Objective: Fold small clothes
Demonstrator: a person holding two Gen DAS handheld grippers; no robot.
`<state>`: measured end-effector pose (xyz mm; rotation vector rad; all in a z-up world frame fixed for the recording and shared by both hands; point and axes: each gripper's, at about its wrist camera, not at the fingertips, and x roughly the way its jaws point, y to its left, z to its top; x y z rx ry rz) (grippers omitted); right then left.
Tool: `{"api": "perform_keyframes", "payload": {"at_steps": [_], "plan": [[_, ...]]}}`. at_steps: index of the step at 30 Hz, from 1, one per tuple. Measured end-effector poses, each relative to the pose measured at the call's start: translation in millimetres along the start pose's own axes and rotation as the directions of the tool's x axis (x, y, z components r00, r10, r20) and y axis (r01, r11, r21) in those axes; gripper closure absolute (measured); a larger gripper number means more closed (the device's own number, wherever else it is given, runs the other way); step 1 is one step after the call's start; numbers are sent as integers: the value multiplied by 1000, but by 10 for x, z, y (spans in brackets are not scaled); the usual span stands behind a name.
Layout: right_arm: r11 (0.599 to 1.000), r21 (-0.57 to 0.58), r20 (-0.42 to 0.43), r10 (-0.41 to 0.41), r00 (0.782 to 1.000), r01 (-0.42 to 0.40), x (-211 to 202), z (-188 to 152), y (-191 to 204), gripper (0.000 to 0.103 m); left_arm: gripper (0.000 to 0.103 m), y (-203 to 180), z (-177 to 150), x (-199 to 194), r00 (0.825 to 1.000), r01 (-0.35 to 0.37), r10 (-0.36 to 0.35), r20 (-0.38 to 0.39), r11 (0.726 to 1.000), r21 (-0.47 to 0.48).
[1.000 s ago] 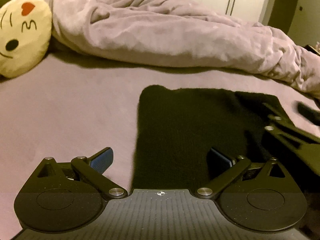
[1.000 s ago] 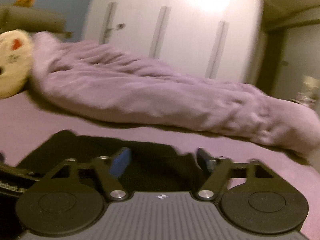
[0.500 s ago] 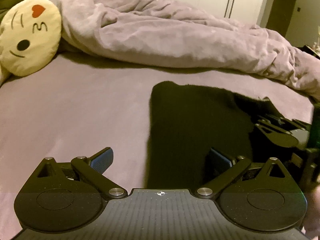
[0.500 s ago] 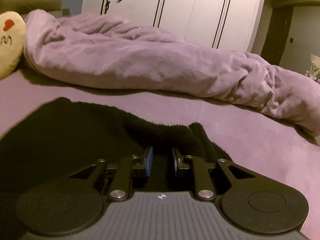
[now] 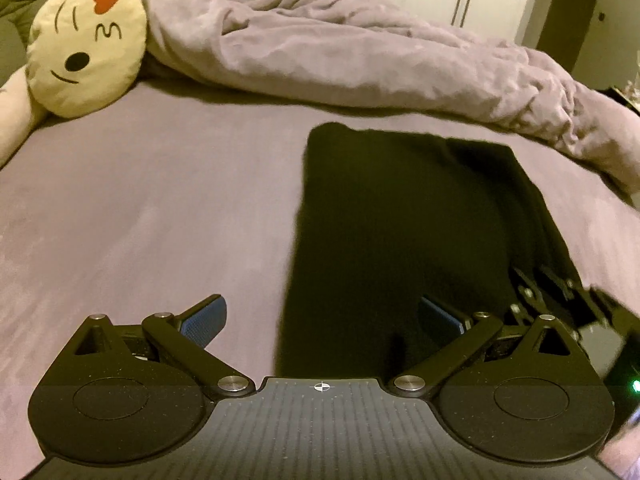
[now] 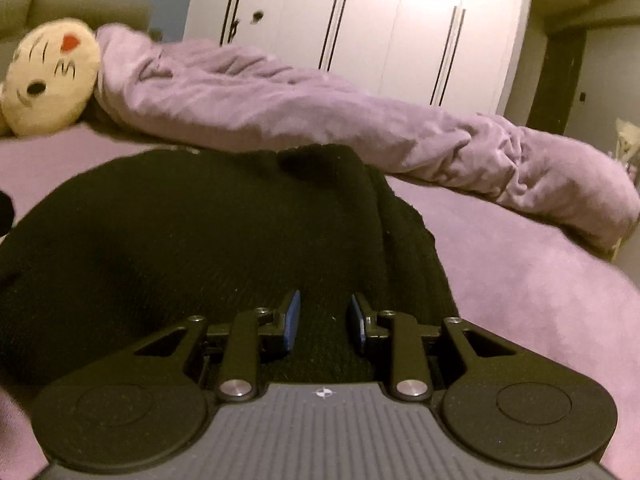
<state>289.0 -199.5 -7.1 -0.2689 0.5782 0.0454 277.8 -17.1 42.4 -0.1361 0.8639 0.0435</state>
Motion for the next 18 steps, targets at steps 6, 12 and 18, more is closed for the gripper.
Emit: {"api": "perform_keyframes", "payload": {"at_steps": [6, 12, 18], "plan": [[999, -39, 24, -19, 1000, 20, -394, -220, 77, 77, 0, 39, -220, -194, 1000, -12, 12, -22, 1000, 13], [999, -41, -159, -10, 987, 4, -510, 73, 41, 74, 0, 125, -344, -326, 998, -60, 60, -35, 998, 12], [993, 120, -240, 47, 970, -19, -1118, -67, -88, 34, 0, 170, -505, -576, 997, -76, 76, -8, 997, -1]]}}
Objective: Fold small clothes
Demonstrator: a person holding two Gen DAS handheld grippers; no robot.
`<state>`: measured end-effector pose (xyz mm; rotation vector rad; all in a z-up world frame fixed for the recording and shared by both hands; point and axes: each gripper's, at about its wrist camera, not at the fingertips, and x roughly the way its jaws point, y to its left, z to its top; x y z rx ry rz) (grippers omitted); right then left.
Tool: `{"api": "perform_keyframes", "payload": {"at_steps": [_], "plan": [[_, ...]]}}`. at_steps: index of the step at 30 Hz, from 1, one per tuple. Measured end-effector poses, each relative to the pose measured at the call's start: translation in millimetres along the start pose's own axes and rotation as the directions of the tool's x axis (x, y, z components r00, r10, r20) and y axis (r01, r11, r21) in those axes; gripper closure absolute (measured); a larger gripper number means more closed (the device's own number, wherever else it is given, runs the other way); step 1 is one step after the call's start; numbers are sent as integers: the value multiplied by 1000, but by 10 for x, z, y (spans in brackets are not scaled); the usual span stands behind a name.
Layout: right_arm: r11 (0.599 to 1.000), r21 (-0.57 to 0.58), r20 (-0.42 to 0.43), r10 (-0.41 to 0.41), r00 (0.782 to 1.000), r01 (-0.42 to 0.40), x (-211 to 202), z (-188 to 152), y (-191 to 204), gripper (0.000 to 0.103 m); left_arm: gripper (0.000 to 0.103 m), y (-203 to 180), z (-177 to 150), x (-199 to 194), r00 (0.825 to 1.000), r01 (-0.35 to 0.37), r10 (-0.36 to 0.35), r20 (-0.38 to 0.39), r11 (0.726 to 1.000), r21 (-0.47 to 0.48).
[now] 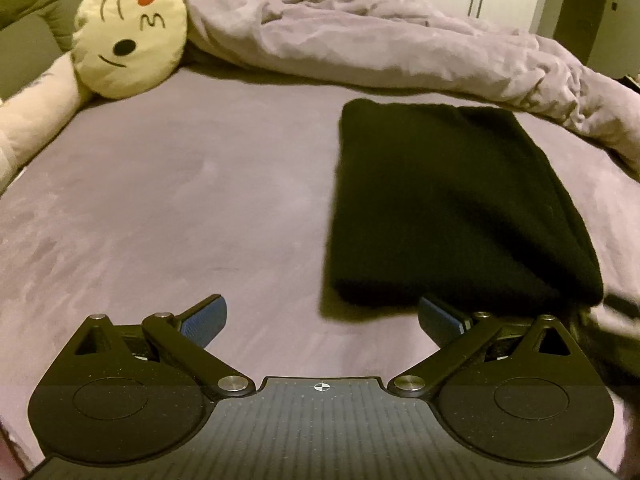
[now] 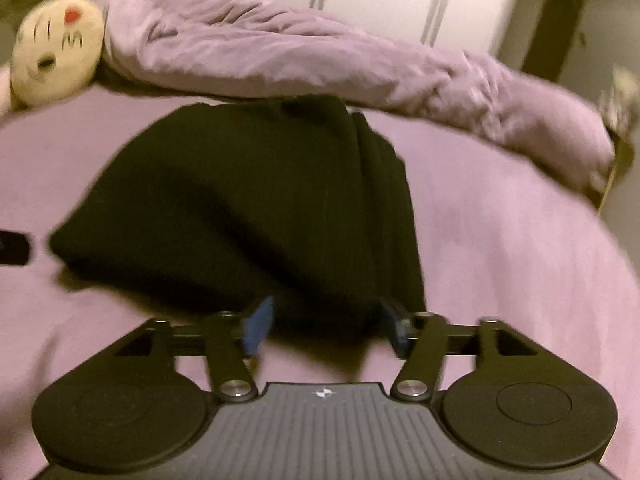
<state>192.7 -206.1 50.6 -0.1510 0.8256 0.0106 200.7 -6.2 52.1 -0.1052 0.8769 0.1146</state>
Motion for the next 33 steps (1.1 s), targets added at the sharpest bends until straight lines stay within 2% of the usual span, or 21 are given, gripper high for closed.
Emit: {"api": "perform_keyframes", "payload": {"at_steps": [1, 3, 5, 9, 11, 15, 19, 27, 33], "plan": [[999, 40, -11, 22, 1000, -22, -115, -118, -36, 30, 0, -9, -30, -43, 1000, 2, -2, 7, 1000, 3], [995, 90, -34, 55, 998, -52, -321, -350, -75, 13, 0, -41, -84, -125, 1000, 4, -4, 17, 1000, 10], [992, 106, -49, 74, 996, -68, -483, -509, -87, 4, 0, -89, -142, -204, 1000, 0, 0, 23, 1000, 25], [988, 126, -56, 93, 994, -86, -738, -724, -70, 4, 0, -160, -223, -361, 999, -20, 18, 51, 999, 51], [987, 142, -68, 79, 995, -68, -793, -733, -74, 4, 0, -167, -239, -421, 998, -20, 18, 53, 999, 46], [984, 175, -178, 67, 982, -35, -740, -609, -105, 4, 0, -181, -237, -484, 998, -28, 26, 58, 999, 45], [980, 190, -173, 86, 981, -53, -759, -534, -123, 4, 0, -201, -234, -514, 998, -32, 29, 52, 998, 59], [988, 151, -205, 24, 979, 7, -744, -446, -48, 4, 0, -222, -208, -508, 1000, -18, 16, 21, 997, 68], [993, 116, -216, 34, 976, -9, -712, -349, 11, 4, 0, -257, -200, -461, 1000, 26, -24, -18, 997, 74]]}}
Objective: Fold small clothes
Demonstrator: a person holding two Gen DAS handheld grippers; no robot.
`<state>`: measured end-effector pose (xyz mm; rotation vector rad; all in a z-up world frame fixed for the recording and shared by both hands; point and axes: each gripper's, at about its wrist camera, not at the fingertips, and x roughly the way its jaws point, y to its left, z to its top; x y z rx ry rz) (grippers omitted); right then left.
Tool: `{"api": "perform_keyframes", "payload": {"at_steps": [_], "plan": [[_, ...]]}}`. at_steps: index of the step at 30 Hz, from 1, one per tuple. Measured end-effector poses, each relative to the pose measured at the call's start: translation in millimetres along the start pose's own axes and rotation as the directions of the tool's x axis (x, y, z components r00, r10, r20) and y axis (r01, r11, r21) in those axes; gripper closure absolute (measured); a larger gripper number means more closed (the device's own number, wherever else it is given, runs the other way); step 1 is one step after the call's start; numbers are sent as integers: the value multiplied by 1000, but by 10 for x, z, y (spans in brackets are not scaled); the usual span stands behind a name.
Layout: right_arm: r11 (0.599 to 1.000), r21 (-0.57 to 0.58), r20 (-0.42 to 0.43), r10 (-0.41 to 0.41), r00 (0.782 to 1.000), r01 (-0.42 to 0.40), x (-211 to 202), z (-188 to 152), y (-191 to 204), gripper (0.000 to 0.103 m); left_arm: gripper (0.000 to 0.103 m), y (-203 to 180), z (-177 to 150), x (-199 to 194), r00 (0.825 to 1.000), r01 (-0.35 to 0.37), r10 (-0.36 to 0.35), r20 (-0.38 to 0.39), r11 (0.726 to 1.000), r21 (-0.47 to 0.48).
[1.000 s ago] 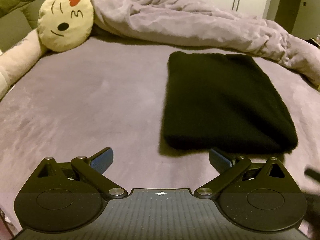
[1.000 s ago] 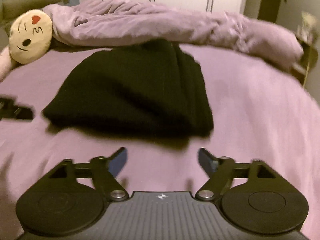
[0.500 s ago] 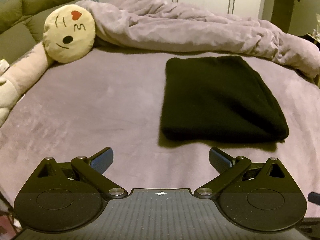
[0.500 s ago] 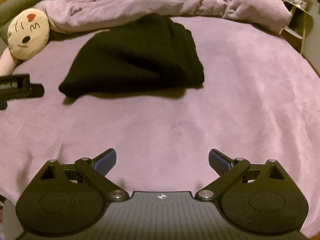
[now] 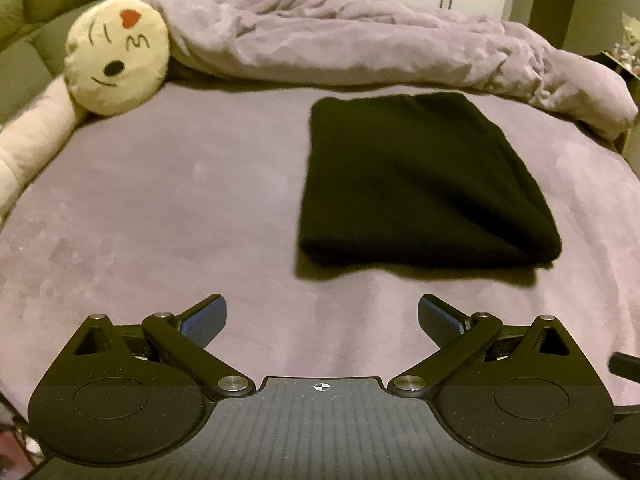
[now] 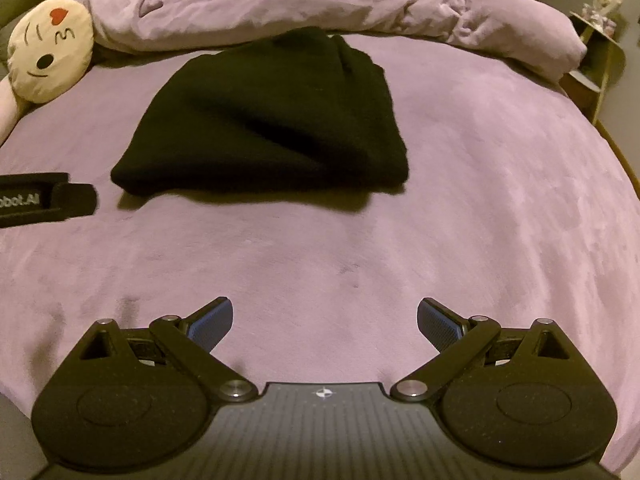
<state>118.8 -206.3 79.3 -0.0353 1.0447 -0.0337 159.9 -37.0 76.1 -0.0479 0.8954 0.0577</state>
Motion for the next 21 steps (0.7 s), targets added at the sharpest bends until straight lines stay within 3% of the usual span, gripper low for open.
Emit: {"api": "perform_keyframes", "payload": {"at_steps": [3, 10, 21], "plan": [[1000, -18, 7, 7, 1000, -7, -19, 65, 40, 4, 0, 2, 11, 28, 999, 23, -23, -25, 1000, -15], [1000, -16, -8, 12, 1000, -12, -14, 208, 80, 4, 0, -37, 23, 81, 997, 6, -5, -76, 1000, 21], [1000, -18, 1, 2, 1000, -2, -42, 238, 88, 4, 0, -23, 10, 77, 996, 10, -6, -92, 999, 34]]}}
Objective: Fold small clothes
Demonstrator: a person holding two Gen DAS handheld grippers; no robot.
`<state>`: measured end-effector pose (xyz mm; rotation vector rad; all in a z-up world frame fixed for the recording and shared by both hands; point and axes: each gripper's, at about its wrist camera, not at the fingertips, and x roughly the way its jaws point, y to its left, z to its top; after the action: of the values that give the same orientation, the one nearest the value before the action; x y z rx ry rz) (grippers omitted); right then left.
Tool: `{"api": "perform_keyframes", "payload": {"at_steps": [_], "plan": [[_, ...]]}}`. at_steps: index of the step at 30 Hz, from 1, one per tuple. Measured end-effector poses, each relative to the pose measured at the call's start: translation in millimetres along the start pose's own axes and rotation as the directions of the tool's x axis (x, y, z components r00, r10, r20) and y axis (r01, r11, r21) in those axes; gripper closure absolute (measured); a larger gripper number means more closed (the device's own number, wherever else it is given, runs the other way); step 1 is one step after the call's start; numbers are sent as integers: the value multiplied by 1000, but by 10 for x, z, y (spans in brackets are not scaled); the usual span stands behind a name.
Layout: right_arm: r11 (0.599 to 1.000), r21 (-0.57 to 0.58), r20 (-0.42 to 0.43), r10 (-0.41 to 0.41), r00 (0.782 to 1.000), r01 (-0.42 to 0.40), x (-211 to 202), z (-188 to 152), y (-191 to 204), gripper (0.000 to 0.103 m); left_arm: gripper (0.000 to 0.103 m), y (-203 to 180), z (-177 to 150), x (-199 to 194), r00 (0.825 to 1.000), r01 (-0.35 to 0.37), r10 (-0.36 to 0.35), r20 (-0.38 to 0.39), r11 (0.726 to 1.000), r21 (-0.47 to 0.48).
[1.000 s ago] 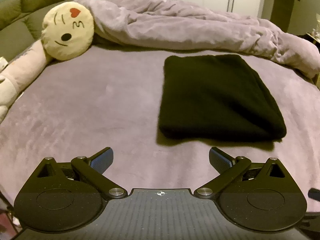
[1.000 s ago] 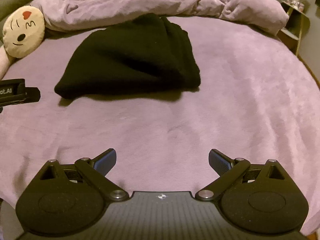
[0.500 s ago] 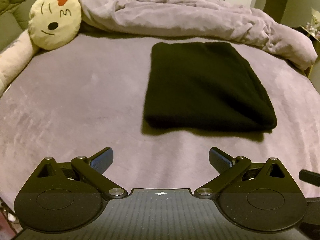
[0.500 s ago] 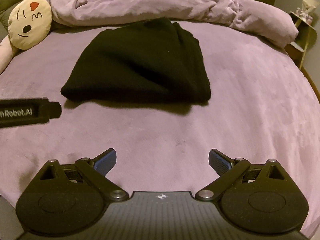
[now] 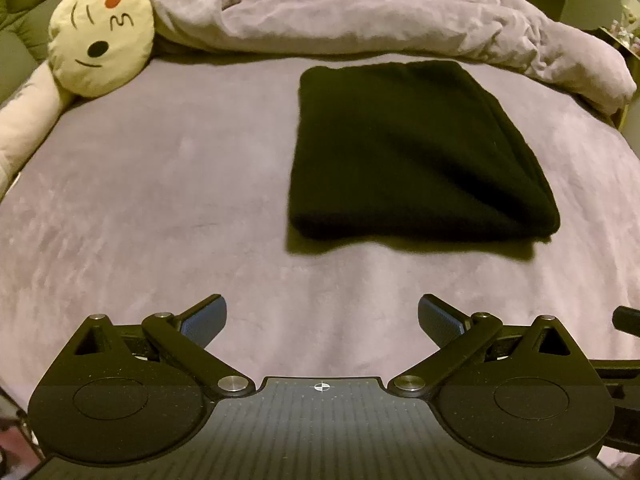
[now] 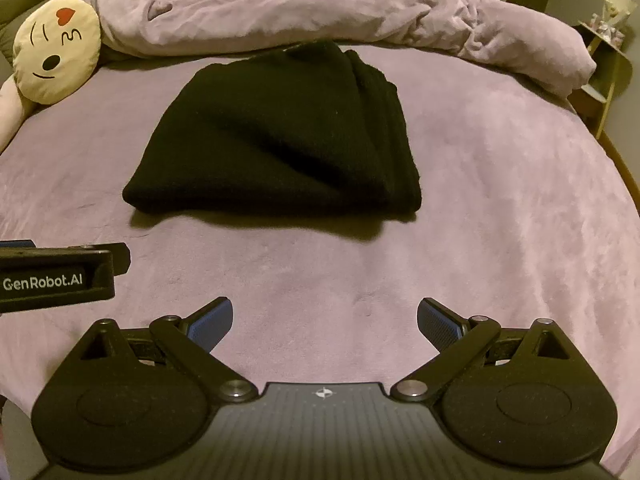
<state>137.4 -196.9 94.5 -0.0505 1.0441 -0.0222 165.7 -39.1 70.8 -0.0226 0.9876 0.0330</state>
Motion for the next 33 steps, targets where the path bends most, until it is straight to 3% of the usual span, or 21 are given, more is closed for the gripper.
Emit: {"api": "perform_keyframes", "payload": {"at_steps": [33], "plan": [[1000, 16, 2, -2, 1000, 2, 3, 9, -42, 4, 0, -65, -39, 24, 999, -34, 34, -8, 999, 15]]}}
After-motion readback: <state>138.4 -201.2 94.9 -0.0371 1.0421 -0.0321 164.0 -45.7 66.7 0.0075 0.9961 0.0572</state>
